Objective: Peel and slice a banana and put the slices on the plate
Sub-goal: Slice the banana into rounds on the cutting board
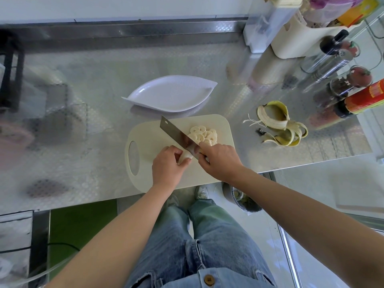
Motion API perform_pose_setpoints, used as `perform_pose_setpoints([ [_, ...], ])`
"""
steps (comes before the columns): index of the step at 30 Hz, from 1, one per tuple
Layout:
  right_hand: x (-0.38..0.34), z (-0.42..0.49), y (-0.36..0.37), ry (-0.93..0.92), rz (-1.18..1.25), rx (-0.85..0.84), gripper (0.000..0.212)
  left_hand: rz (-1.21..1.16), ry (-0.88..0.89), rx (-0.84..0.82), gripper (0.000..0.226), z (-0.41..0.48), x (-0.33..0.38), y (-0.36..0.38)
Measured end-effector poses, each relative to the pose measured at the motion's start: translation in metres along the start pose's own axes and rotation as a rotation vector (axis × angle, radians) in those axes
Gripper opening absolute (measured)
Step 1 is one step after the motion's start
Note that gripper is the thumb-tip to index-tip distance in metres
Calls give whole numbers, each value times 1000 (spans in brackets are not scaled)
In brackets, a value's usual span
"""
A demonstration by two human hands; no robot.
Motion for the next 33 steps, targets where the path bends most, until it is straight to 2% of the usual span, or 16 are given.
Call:
perform_pose_setpoints([
  [10,2,5,13,19,-2,-46,19,0,9,15,27,-2,1,-1],
  [15,2,3,-4,42,54,34,17,-18,30,39,36,-4,-2,-1],
  [27,-2,-2,-7,6,36,-13,17,-12,22,19,22,-3,-5,-1],
  [33,0,-1,-14,17,60,50,21,-3,17,22,24,-1,-6,-1],
])
Point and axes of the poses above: each hand's wrist, its own z-axis towards the middle knuckle, its own y-axis out of the palm, x = y × z, the point moved 8 cm from there along z, towards the middle knuckle, and after that the axes turned 10 degrees about -x, right-handed, at the moved point
